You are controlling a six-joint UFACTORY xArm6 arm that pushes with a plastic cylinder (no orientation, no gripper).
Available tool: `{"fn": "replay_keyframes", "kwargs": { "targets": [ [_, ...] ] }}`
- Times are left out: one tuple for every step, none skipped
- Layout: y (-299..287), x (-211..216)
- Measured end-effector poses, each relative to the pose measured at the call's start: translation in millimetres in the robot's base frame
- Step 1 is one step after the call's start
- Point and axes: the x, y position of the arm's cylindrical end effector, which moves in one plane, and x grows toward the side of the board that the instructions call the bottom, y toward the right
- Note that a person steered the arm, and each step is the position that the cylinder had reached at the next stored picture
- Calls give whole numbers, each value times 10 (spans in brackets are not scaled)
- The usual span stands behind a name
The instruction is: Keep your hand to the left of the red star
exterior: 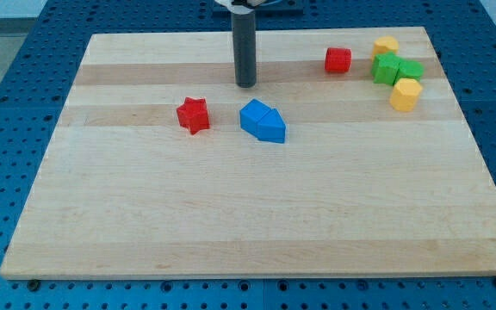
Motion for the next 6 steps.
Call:
{"fn": "replay_keyframes", "kwargs": {
  "targets": [
    [-129,0],
    [-237,0],
    [-421,0],
    [-1014,5],
    [-1520,77],
    [-1708,395]
  ]
}}
